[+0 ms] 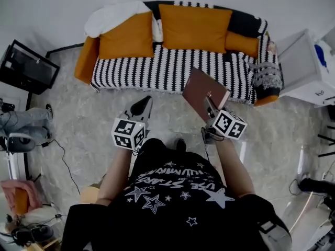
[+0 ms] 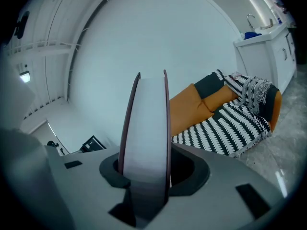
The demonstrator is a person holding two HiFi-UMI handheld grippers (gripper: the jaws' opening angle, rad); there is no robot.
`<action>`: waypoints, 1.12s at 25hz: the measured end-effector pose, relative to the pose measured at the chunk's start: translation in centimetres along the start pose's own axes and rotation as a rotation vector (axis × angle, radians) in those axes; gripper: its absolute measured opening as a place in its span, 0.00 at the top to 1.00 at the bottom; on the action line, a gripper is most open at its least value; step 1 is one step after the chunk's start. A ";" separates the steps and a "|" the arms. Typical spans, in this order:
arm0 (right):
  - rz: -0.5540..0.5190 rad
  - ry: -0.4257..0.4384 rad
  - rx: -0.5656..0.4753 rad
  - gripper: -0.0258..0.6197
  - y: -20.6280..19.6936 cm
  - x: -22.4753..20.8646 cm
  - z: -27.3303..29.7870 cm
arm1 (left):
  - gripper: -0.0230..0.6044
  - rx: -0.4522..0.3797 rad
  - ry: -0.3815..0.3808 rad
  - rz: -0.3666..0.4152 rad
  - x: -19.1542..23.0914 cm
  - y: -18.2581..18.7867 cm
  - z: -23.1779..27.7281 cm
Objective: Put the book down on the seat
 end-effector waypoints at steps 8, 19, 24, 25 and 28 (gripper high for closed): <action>-0.007 -0.003 0.018 0.71 0.0 1.1 2.3 | 0.94 0.012 0.008 -0.019 2.5 -0.4 0.7; -0.015 -0.063 0.008 0.71 4.1 2.5 9.1 | 0.94 0.007 -0.061 -0.060 10.4 1.5 7.5; -0.001 -0.096 0.043 0.71 5.2 3.6 14.2 | 0.94 0.021 -0.104 -0.048 14.8 2.7 10.9; -0.003 -0.110 0.050 0.71 5.5 3.7 15.3 | 0.94 0.021 -0.107 -0.052 15.7 3.0 11.4; -0.009 -0.138 0.074 0.71 6.0 4.6 18.4 | 0.94 0.023 -0.111 -0.075 18.3 3.5 12.6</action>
Point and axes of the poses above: the fingertips, and each gripper's own axes: z forward along the fingers, x to its left, y out of its top, the point moved 2 cm from there along -z, backward along the fingers, and after that the axes turned 5 degrees about -y, right-handed, at the moved point
